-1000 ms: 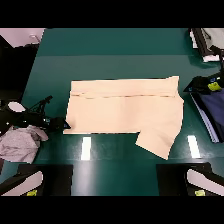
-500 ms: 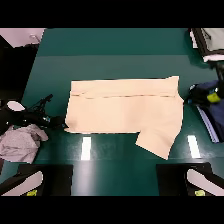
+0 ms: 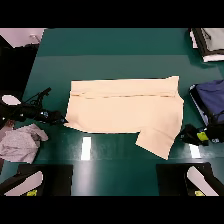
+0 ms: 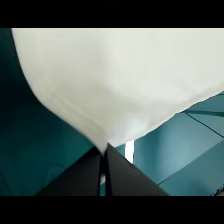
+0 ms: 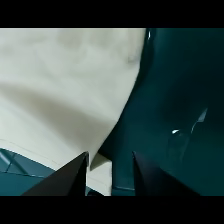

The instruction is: Fold the shirts.

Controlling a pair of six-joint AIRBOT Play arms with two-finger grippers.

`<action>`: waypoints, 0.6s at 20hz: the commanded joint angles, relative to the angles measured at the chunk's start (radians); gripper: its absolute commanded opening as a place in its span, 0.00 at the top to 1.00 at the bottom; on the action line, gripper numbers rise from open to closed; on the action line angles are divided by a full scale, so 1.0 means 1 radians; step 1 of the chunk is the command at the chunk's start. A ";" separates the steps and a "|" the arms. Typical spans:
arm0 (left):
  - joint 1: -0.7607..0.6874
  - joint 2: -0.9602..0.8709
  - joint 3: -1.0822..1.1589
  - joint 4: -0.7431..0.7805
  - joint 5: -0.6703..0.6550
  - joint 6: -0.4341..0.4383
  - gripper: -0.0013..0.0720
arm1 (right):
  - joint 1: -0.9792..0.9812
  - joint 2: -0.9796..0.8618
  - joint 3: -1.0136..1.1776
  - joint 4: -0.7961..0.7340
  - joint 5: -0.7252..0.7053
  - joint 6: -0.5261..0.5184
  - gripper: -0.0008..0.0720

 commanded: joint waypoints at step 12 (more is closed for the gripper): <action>0.000 0.019 0.016 0.090 -0.074 -0.003 0.95 | 0.134 0.012 0.061 -0.007 -0.067 0.005 0.96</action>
